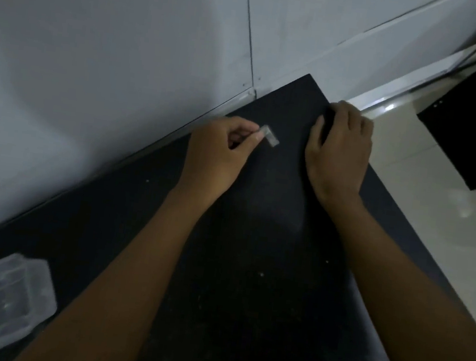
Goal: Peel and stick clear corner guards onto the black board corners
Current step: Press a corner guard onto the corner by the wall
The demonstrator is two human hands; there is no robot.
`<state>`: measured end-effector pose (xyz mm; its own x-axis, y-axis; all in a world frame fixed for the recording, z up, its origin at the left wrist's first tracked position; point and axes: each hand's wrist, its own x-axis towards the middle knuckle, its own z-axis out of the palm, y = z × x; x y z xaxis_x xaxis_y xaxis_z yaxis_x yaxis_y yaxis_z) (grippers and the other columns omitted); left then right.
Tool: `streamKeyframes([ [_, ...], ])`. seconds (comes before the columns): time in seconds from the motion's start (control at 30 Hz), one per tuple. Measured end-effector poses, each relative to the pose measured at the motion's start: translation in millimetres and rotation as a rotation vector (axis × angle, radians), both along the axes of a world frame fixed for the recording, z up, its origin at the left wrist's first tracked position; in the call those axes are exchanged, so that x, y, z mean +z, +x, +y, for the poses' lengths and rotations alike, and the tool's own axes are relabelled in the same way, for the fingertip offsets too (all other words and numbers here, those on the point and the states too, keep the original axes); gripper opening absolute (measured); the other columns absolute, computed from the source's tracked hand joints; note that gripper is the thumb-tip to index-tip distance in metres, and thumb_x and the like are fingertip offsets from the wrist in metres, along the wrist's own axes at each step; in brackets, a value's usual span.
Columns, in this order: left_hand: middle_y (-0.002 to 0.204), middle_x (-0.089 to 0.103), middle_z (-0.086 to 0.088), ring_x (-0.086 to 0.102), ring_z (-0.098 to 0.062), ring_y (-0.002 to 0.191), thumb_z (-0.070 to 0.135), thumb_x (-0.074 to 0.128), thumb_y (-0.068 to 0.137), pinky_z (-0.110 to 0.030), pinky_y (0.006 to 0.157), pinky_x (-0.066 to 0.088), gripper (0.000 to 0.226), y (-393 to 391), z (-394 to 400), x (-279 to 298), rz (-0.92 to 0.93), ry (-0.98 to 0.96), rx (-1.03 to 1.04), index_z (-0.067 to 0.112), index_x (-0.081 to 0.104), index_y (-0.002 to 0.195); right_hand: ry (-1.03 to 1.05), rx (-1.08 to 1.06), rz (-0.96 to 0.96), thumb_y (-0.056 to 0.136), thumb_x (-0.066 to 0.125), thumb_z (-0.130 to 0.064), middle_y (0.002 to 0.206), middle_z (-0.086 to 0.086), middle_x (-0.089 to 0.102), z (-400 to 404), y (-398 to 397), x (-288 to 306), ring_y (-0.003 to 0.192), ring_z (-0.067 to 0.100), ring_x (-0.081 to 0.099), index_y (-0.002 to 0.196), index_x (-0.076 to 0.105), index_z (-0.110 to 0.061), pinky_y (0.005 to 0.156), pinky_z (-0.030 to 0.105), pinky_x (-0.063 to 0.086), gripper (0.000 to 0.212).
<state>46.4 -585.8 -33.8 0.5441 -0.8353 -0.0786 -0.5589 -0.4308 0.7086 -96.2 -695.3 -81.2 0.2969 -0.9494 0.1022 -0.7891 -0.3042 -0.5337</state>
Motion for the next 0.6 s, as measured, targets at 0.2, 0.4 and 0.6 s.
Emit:
streamKeyframes([
  [0.2,0.09,0.071,0.013,0.062,0.009,0.074,0.034,0.07,0.094,-0.006,0.072,0.05,0.018,13.9,-86.5,-16.3,-0.086,-0.17,-0.007,0.021,0.077,0.103,0.039,-0.005,-0.019,0.101,0.041,-0.032,0.126,0.004,0.06,-7.5,1.8,-5.8,0.105,0.019,0.058,0.133,0.05,-0.015,0.091,0.034,0.044,0.037],
  [0.4,0.102,0.071,0.005,0.068,-0.003,0.083,0.033,0.066,0.097,-0.019,0.076,0.057,0.022,10.7,-132.3,-41.9,-0.078,-0.297,-0.041,0.016,0.076,0.106,0.038,0.008,0.012,0.102,0.04,-0.029,0.125,0.005,0.059,-8.8,3.1,-6.7,0.1,0.019,0.057,0.131,0.05,-0.015,0.088,0.037,0.046,0.034],
  [0.6,0.107,0.068,0.001,0.064,-0.004,0.083,0.029,0.064,0.099,-0.023,0.077,0.057,0.02,8.9,-133.5,-63.4,-0.147,-0.364,-0.001,0.016,0.075,0.11,0.013,0.007,0.016,0.101,0.042,-0.026,0.117,0.002,0.06,-10.1,3.3,-7.8,0.092,0.019,0.055,0.127,0.05,-0.018,0.082,0.038,0.045,0.028],
])
